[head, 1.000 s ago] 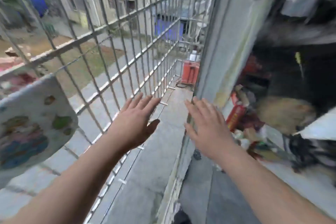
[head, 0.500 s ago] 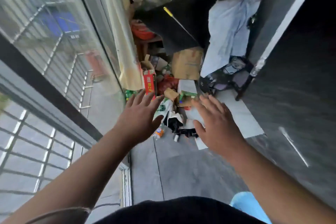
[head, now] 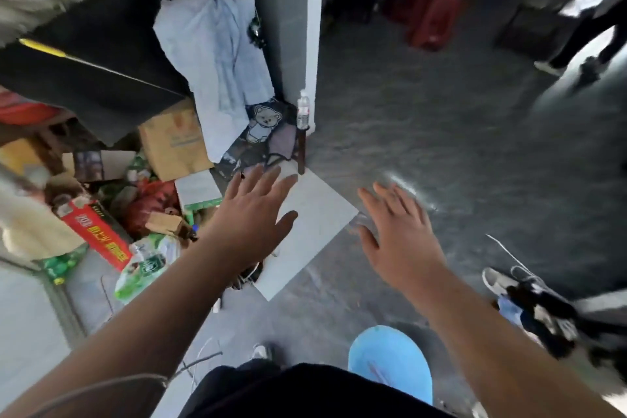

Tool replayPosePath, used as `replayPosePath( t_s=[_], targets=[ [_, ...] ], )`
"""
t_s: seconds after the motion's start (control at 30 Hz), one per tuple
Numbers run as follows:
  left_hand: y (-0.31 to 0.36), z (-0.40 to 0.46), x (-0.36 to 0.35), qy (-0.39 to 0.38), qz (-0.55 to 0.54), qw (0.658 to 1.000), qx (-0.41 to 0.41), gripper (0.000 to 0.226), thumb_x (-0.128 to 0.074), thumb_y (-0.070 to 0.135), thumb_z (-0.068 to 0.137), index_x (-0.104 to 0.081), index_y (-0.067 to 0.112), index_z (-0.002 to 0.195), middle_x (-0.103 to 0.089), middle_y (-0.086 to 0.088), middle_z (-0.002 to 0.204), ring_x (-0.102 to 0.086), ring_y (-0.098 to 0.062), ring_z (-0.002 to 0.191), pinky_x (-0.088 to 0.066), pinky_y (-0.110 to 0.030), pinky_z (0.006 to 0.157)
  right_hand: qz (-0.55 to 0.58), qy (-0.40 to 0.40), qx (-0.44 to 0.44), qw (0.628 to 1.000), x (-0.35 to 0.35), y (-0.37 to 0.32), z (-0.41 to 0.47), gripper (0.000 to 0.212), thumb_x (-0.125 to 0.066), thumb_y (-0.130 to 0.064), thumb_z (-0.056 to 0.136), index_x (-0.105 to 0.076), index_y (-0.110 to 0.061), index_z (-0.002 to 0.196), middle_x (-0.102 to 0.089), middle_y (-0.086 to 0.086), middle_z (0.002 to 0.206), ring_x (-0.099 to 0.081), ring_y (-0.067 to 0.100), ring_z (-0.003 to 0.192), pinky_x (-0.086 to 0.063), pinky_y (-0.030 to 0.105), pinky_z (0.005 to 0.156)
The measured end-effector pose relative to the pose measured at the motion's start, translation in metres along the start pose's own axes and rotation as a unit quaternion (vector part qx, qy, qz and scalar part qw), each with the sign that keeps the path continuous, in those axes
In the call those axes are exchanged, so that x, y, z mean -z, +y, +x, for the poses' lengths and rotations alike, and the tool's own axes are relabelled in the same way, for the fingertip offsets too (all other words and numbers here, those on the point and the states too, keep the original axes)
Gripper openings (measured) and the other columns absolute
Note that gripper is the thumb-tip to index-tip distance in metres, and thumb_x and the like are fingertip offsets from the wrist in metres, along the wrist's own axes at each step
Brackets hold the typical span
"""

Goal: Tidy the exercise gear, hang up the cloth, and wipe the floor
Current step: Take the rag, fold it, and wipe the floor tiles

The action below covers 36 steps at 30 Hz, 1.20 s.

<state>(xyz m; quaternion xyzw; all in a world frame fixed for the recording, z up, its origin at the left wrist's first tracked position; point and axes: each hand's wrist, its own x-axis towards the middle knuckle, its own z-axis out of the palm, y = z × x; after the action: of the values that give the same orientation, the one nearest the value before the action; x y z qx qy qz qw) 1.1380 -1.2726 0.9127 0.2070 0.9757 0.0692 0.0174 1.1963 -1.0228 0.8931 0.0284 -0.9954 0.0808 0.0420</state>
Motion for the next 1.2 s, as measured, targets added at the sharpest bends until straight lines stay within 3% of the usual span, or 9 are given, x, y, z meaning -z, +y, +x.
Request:
replayPosePath(
  t_s=[0.27, 0.43, 0.57, 0.7, 1.0, 1.2],
  targets=[
    [-0.013, 0.151, -0.022, 0.005, -0.014, 0.996, -0.086, 0.059, -0.04, 0.049, 0.096, -0.025, 0.031, 0.15, -0.028, -0.002, 0.158, -0.016, -0.027, 0.149, -0.014, -0.049, 0.119, 0.001, -0.004, -0.107, 0.994, -0.018, 0.041, 0.094, 0.062, -0.047, -0.045, 0.094, -0.028, -0.03, 0.151, -0.032, 0.001, 0.159, -0.023, 0.026, 0.148, -0.026, 0.048, 0.118],
    [-0.028, 0.252, -0.021, -0.008, -0.009, 0.989, -0.149, 0.062, -0.026, 0.054, 0.089, -0.031, 0.029, 0.146, -0.037, -0.002, 0.154, -0.026, -0.028, 0.144, -0.019, -0.048, 0.116, 0.024, 0.001, -0.182, 0.983, -0.015, 0.056, 0.162, 0.06, -0.041, -0.047, 0.097, -0.024, -0.031, 0.153, -0.024, -0.001, 0.162, -0.014, 0.023, 0.151, -0.02, 0.045, 0.12],
    [-0.019, 0.325, -0.018, -0.024, -0.021, 0.982, -0.186, 0.058, -0.039, 0.048, 0.095, -0.029, 0.03, 0.15, -0.032, -0.003, 0.158, -0.022, -0.027, 0.147, -0.019, -0.049, 0.117, 0.01, 0.011, -0.23, 0.973, -0.006, 0.084, 0.202, 0.061, -0.044, -0.044, 0.097, -0.026, -0.028, 0.153, -0.026, 0.001, 0.162, -0.015, 0.026, 0.15, -0.022, 0.047, 0.12],
    [0.006, 0.39, -0.022, -0.037, -0.02, 0.972, -0.23, 0.063, -0.029, 0.052, 0.091, -0.029, 0.028, 0.149, -0.033, -0.005, 0.157, -0.022, -0.03, 0.147, -0.024, -0.052, 0.115, 0.013, 0.027, -0.273, 0.962, -0.003, 0.124, 0.232, 0.06, -0.043, -0.045, 0.098, -0.027, -0.027, 0.153, -0.026, 0.001, 0.161, -0.016, 0.025, 0.15, -0.024, 0.047, 0.119],
    [0.076, 0.564, -0.057, -0.045, -0.024, 0.972, -0.228, 0.059, -0.053, 0.041, 0.094, -0.035, 0.025, 0.149, -0.035, -0.008, 0.157, -0.026, -0.033, 0.146, -0.025, -0.051, 0.115, 0.042, 0.041, -0.297, 0.953, -0.022, 0.268, 0.341, 0.061, -0.046, -0.045, 0.096, -0.03, -0.026, 0.152, -0.03, 0.004, 0.159, -0.018, 0.027, 0.149, -0.025, 0.048, 0.118],
    [0.106, 0.685, -0.064, -0.045, -0.008, 0.983, -0.179, 0.063, -0.038, 0.05, 0.088, -0.04, 0.023, 0.145, -0.043, -0.01, 0.151, -0.036, -0.034, 0.141, -0.032, -0.052, 0.111, 0.048, 0.021, -0.258, 0.965, -0.011, 0.369, 0.455, 0.061, -0.045, -0.044, 0.097, -0.029, -0.026, 0.152, -0.03, 0.002, 0.16, -0.018, 0.026, 0.149, -0.024, 0.046, 0.119]
  ],
)
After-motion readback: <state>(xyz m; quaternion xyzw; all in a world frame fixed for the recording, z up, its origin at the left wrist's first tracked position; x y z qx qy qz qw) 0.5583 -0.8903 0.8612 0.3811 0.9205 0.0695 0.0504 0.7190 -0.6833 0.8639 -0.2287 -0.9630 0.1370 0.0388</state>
